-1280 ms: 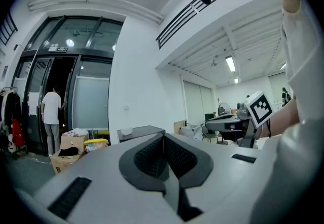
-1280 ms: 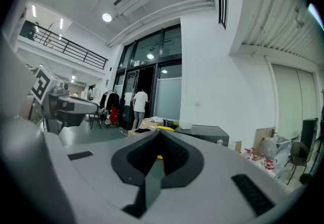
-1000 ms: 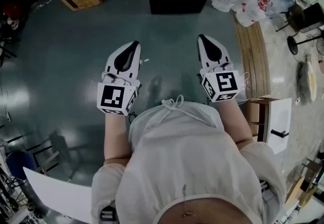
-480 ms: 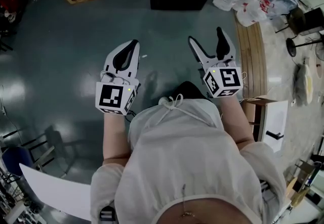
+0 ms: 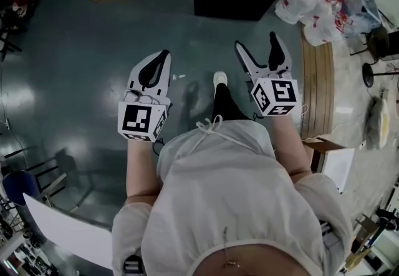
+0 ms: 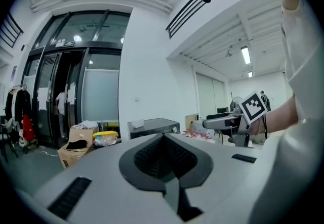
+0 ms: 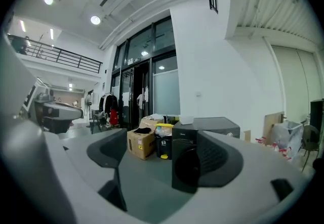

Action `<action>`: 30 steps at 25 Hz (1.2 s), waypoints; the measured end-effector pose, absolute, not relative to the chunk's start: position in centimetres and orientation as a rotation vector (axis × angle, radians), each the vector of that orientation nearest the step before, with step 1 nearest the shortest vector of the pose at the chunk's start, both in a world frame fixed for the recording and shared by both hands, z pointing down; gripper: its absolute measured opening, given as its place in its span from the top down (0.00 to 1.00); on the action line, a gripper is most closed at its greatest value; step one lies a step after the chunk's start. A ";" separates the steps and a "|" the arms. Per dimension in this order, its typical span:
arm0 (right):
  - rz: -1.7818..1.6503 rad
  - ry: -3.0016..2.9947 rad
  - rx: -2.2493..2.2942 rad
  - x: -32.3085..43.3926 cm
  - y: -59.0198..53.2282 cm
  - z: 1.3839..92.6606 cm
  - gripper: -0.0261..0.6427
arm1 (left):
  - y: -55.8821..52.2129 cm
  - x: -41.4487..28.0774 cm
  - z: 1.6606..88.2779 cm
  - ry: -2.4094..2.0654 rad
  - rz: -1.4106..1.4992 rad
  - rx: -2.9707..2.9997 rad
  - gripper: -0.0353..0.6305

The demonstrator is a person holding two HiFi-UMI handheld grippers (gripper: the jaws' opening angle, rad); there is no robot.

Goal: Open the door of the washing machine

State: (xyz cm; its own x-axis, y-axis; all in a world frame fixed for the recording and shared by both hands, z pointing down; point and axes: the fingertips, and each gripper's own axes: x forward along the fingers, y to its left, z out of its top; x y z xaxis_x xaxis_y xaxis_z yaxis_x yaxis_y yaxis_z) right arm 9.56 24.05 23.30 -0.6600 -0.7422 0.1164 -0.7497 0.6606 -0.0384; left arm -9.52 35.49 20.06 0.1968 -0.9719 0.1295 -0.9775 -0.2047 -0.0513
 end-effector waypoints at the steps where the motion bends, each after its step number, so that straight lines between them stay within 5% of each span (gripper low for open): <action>1: 0.134 -2.784 1.241 9.1 22.3 23.4 0.32 | 33.9 -9.9 20.1 -1.965 0.205 2.386 0.91; 14: 0.176 -2.777 1.079 6.0 -1.1 23.8 0.35 | 11.9 -12.3 19.5 -2.096 0.148 2.263 0.91; 30: 0.400 -2.560 1.155 -1.6 -14.7 31.8 0.36 | -5.4 -19.7 24.7 -1.860 0.167 2.339 0.91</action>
